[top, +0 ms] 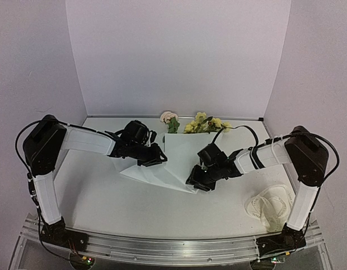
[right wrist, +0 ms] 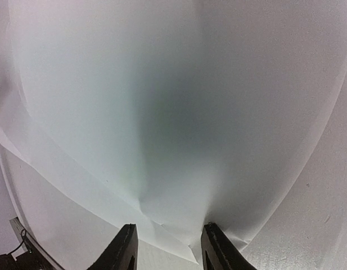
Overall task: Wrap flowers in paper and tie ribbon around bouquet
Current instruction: Pick up the two-thirds-folded wrapping paper from the center of the board.
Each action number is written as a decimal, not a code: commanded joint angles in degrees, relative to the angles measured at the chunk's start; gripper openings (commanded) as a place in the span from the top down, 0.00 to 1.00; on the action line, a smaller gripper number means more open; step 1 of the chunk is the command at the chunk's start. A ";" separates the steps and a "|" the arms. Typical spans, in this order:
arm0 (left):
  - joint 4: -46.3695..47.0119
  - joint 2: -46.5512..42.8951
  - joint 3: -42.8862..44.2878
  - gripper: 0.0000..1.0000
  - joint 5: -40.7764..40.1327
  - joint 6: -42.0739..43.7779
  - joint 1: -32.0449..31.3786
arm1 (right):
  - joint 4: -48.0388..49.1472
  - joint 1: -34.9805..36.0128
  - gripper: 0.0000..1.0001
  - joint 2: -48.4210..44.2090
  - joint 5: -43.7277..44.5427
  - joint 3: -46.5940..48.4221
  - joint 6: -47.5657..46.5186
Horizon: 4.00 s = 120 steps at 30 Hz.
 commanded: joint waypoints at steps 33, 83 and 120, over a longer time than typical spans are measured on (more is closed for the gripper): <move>10.54 -44.17 -51.50 0.46 -5.05 -21.64 7.72 | -16.94 11.46 0.60 -6.35 6.36 -9.11 -3.15; 12.79 -41.06 -50.15 1.00 -19.49 -28.14 -2.51 | -20.77 11.52 0.59 -4.80 7.57 -0.81 -6.40; 9.29 -51.29 -45.26 1.00 -14.83 -14.25 -4.98 | -34.19 19.20 0.58 17.98 23.43 33.12 -17.27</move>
